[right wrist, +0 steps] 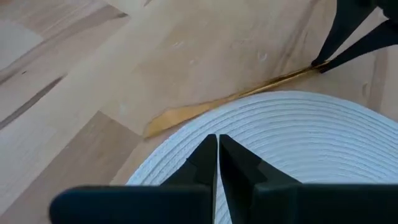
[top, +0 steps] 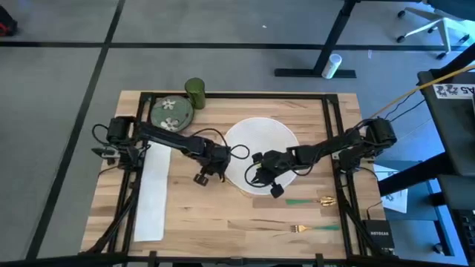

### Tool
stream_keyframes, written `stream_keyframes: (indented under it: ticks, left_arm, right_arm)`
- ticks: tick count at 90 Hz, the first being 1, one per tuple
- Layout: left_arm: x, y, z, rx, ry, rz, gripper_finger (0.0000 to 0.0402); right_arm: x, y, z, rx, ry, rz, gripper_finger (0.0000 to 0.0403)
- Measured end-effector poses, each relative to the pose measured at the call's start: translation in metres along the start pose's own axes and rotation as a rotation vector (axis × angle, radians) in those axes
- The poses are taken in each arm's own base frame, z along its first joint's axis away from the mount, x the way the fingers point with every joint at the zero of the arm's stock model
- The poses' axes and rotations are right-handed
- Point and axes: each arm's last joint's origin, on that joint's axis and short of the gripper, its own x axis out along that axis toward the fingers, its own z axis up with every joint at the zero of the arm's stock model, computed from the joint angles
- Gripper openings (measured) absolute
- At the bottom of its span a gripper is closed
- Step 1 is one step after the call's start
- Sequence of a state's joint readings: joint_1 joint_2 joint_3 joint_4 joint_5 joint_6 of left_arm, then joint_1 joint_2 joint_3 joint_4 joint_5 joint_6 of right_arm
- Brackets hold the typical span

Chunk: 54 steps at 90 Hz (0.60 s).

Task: Set table place
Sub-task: Put the gold table knife on the white table mat

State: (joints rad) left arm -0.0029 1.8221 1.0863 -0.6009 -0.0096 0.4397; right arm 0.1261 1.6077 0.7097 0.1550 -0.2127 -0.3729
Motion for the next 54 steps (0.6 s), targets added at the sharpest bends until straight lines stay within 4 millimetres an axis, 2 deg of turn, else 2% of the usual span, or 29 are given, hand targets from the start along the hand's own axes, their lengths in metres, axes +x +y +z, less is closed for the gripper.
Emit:
stream_keyframes:
  ticks: [32,54]
  left_arm:
    - [-0.005,-0.015,0.003,-0.013,0.024,-0.012,0.0000]
    - [-0.032,-0.020,0.012,-0.070,-0.047,-0.001,0.0000]
  right_arm:
    - [0.000,0.000,0.000,0.001,0.001,-0.001,0.0003]
    - [0.000,0.000,0.000,0.001,0.001,-0.002,0.0003]
